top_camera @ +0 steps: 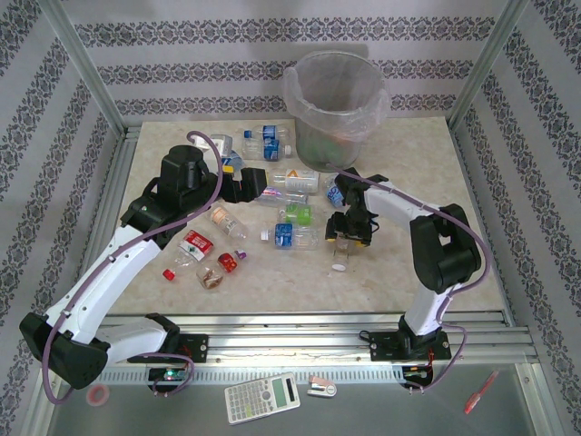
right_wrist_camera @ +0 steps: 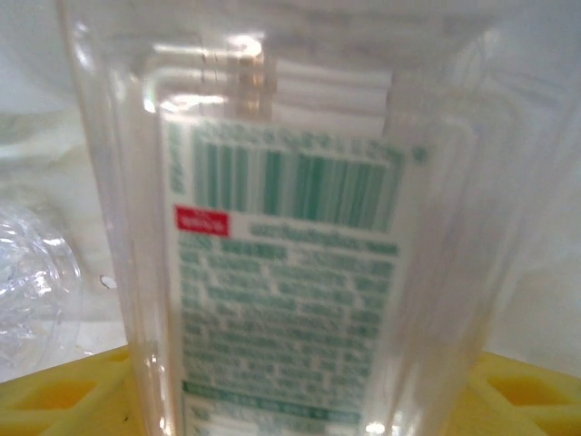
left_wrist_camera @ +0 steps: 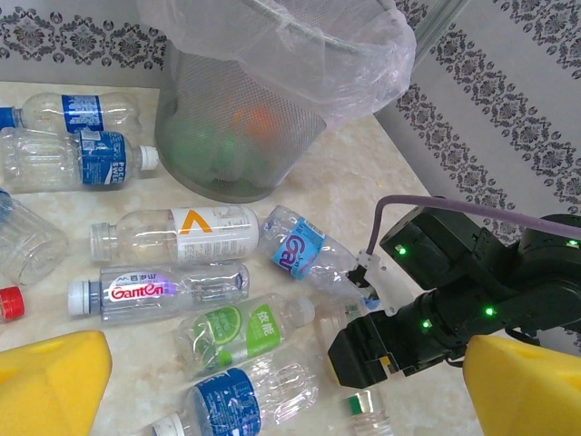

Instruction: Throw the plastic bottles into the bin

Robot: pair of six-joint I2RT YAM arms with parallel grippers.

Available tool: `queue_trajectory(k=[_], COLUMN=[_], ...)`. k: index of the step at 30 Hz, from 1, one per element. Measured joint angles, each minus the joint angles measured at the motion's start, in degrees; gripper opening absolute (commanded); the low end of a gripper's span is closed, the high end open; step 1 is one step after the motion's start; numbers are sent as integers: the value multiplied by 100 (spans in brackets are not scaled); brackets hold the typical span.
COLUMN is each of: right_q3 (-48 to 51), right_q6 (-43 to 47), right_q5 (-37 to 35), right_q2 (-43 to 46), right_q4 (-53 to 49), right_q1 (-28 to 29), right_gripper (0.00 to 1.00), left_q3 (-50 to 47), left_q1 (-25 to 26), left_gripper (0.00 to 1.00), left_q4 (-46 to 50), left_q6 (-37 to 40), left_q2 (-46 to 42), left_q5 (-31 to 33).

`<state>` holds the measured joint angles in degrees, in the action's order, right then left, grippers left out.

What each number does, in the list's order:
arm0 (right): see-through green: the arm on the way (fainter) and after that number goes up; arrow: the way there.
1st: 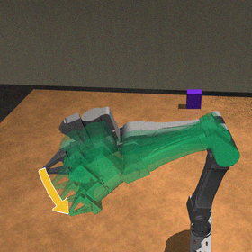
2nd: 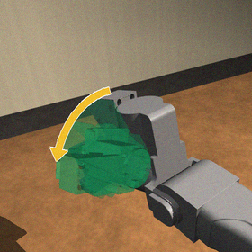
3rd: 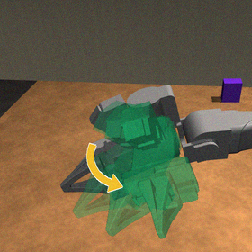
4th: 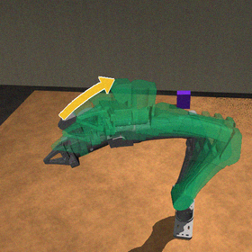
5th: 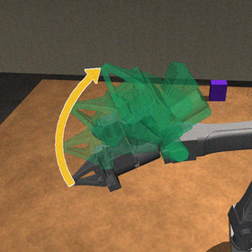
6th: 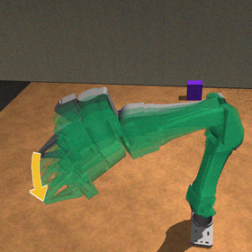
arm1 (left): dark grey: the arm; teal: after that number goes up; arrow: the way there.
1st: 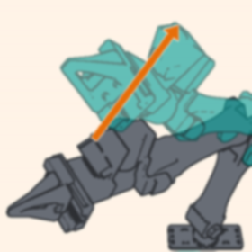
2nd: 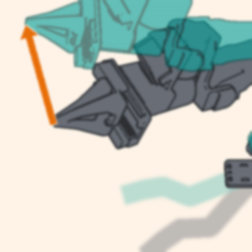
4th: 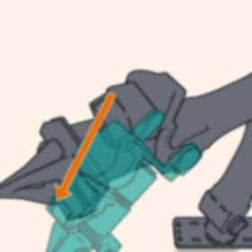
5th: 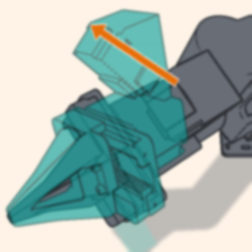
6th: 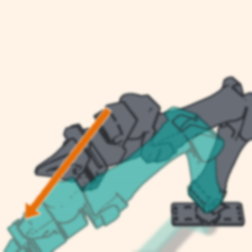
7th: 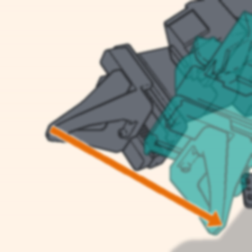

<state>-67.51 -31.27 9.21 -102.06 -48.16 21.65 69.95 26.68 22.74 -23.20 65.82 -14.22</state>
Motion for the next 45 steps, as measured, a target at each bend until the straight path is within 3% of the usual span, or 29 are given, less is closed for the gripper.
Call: queue_trajectory(k=[13,18,31,39,45], right_q3=[-15,-24,-157,-533,-1040], right_q6=[-2,2,127,299,142], right_q5=[-26,-28,177,721,1449], right_q2=[-22,11,1333,1926,2000], right_q4=[26,11,-267,-313,254], right_q1=[0,0,0,-85,-507], right_gripper=[49,47,40,39,38], left_q3=[0,0,0,0,0], left_q1=[2,2,0,2,2], left_gripper=[100,100,100,100,100], left_q4=[2,0,-2,-7,-7], left_q6=[4,4,4,2,2], left_q2=[0,0,2,13,13], left_q5=[63,61,57,55,52])
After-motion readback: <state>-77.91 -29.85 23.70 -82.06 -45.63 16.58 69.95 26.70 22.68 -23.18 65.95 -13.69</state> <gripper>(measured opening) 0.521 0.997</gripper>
